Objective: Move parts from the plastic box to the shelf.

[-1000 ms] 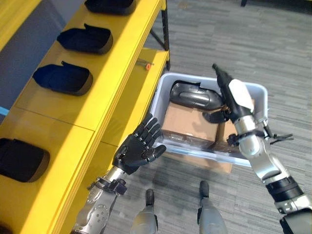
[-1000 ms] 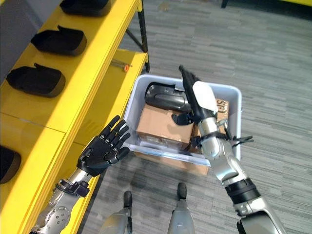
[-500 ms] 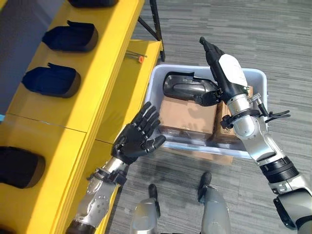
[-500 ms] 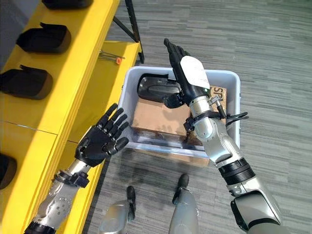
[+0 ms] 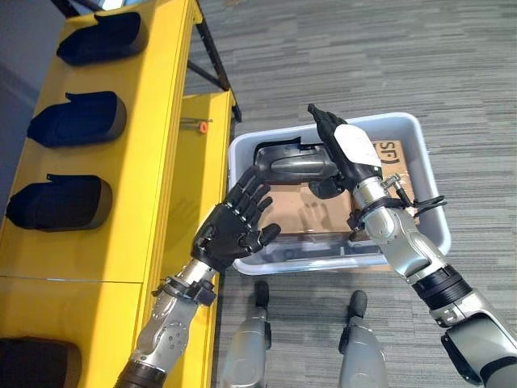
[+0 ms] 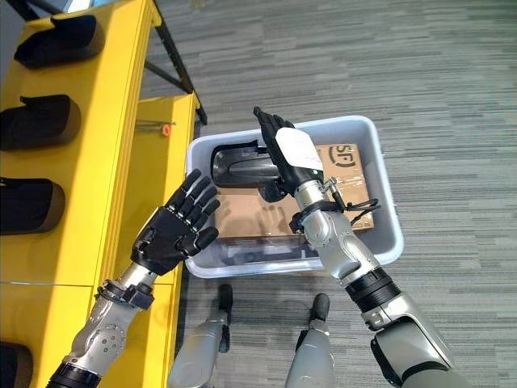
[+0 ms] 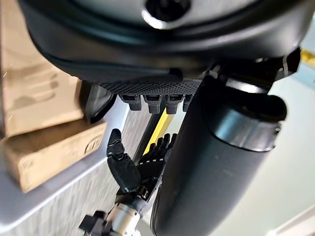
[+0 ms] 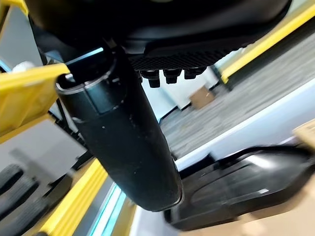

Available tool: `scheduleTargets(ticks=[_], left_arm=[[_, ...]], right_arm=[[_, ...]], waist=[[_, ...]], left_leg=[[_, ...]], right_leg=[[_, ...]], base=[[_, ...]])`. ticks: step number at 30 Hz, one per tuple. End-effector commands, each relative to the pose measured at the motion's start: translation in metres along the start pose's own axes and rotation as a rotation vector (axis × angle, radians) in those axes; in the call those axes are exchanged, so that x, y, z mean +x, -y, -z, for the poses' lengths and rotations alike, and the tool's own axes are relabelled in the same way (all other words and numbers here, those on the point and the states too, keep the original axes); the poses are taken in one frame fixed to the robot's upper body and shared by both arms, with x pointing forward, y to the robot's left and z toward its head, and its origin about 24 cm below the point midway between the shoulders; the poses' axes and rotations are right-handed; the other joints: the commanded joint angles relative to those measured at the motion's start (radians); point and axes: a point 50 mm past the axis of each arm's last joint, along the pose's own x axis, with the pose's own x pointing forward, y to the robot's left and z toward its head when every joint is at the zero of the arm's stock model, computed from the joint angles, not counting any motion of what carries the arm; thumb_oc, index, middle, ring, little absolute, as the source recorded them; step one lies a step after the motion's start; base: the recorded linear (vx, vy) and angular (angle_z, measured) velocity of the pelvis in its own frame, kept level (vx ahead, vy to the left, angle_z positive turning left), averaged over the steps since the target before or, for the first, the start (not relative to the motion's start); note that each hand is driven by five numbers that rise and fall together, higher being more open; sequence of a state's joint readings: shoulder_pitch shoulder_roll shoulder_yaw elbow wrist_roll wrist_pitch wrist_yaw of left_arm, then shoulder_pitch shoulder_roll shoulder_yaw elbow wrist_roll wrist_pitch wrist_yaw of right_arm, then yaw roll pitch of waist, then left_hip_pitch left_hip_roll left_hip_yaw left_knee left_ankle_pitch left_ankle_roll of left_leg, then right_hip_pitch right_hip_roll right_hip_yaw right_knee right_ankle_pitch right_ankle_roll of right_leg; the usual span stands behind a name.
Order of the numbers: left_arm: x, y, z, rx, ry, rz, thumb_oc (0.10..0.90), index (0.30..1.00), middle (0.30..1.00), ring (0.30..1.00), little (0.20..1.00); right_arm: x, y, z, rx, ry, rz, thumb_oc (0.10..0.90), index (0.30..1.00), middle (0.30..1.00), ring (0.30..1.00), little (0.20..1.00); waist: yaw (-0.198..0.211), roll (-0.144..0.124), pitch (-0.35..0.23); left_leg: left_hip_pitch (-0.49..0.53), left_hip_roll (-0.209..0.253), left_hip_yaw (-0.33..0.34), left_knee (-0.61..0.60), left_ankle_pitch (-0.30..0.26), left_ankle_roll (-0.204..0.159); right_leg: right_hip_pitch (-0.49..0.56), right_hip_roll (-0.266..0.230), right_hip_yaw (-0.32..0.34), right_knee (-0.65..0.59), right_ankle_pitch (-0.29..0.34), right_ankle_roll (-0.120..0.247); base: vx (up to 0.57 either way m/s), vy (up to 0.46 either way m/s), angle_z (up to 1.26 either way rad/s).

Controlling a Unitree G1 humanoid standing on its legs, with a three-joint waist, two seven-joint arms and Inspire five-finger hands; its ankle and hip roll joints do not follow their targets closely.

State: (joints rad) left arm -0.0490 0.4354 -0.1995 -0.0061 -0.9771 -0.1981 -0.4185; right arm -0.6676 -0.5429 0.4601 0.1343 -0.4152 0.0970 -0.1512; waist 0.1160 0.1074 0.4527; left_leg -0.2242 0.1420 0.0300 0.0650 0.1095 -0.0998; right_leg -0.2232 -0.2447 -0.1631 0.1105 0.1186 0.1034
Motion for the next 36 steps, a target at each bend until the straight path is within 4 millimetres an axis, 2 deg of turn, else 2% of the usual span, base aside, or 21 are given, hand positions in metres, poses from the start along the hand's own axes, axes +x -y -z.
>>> scheduleTargets(ticks=[1, 4, 7, 8, 16, 17, 24, 34, 36], left_arm=[[0.009, 0.022, -0.026, 0.039, 0.146, 0.132, 0.9, 1.0, 1.0, 1.0, 1.0], [0.008, 0.023, -0.029, 0.039, 0.137, 0.128, 0.9, 1.0, 1.0, 1.0, 1.0], [0.008, 0.024, -0.031, 0.04, 0.14, 0.128, 0.9, 1.0, 1.0, 1.0, 1.0], [0.007, 0.022, -0.032, 0.044, 0.137, 0.121, 0.9, 1.0, 1.0, 1.0, 1.0], [0.007, 0.026, -0.041, 0.062, 0.155, 0.138, 0.9, 1.0, 1.0, 1.0, 1.0], [0.006, 0.027, -0.042, 0.06, 0.154, 0.139, 0.9, 1.0, 1.0, 1.0, 1.0], [0.008, 0.033, -0.045, 0.049, 0.189, 0.141, 0.9, 1.0, 1.0, 1.0, 1.0], [0.006, 0.036, -0.048, 0.06, 0.209, 0.143, 0.9, 1.0, 1.0, 1.0, 1.0], [0.006, 0.035, -0.047, 0.044, 0.205, 0.136, 0.9, 1.0, 1.0, 1.0, 1.0]], right_arm=[[0.017, 0.041, -0.048, -0.034, 0.222, 0.187, 0.9, 1.0, 1.0, 1.0, 1.0], [0.024, 0.053, -0.05, -0.085, 0.23, 0.206, 0.9, 1.0, 1.0, 1.0, 1.0], [0.027, 0.06, -0.053, -0.091, 0.241, 0.23, 0.9, 1.0, 1.0, 1.0, 1.0], [0.031, 0.068, -0.056, -0.115, 0.243, 0.269, 0.9, 1.0, 1.0, 1.0, 1.0], [0.038, 0.087, -0.052, -0.125, 0.188, 0.394, 0.9, 1.0, 1.0, 1.0, 1.0], [0.037, 0.089, -0.052, -0.121, 0.186, 0.41, 0.9, 1.0, 1.0, 1.0, 1.0], [0.036, 0.074, -0.062, -0.14, 0.216, 0.39, 0.9, 1.0, 1.0, 1.0, 1.0], [0.04, 0.083, -0.066, -0.176, 0.227, 0.449, 0.9, 1.0, 1.0, 1.0, 1.0], [0.04, 0.085, -0.069, -0.236, 0.247, 0.463, 0.9, 1.0, 1.0, 1.0, 1.0]], waist=[[0.0, -0.035, -0.048], [0.03, -0.035, -0.033], [0.042, -0.032, -0.018], [0.056, -0.028, 0.0], [0.082, -0.011, 0.067], [0.086, -0.009, 0.067], [0.092, -0.003, 0.067], [0.107, -0.002, 0.067], [0.108, 0.001, 0.067]], left_leg=[[0.034, 0.071, 0.018, -0.023, -0.037, -0.008], [0.008, 0.057, -0.001, 0.001, -0.046, 0.001], [-0.023, 0.044, -0.017, 0.034, -0.054, 0.007], [-0.063, 0.025, -0.033, 0.064, -0.06, 0.014], [-0.167, -0.017, -0.063, 0.128, -0.069, 0.037], [-0.206, -0.027, -0.07, 0.146, -0.073, 0.042], [-0.341, -0.056, -0.076, 0.207, -0.081, 0.064], [-0.472, -0.088, -0.086, 0.312, -0.115, 0.083], [-0.506, -0.091, -0.09, 0.34, -0.122, 0.086]], right_leg=[[0.048, 0.005, -0.023, 0.111, -0.179, -0.006], [0.062, 0.007, -0.038, 0.099, -0.187, -0.011], [0.052, 0.005, -0.039, 0.119, -0.199, -0.015], [0.038, -0.001, -0.038, 0.138, -0.209, -0.016], [-0.023, -0.017, -0.025, 0.182, -0.221, -0.014], [-0.054, -0.021, -0.02, 0.194, -0.223, -0.012], [-0.173, -0.027, -0.001, 0.244, -0.225, -0.022], [-0.299, -0.036, 0.013, 0.353, -0.257, -0.038], [-0.34, -0.033, 0.022, 0.388, -0.264, -0.044]], base=[[0.11, -0.053, 0.09], [0.1, -0.023, -0.04], [0.05, 0.015, 0.01], [0.04, 0.029, 0.09], [0.0, 0.039, 0.09], [0.01, 0.047, 0.16], [-0.01, 0.057, 0.06], [-0.01, 0.012, -0.02], [-0.01, 0.016, -0.03]])
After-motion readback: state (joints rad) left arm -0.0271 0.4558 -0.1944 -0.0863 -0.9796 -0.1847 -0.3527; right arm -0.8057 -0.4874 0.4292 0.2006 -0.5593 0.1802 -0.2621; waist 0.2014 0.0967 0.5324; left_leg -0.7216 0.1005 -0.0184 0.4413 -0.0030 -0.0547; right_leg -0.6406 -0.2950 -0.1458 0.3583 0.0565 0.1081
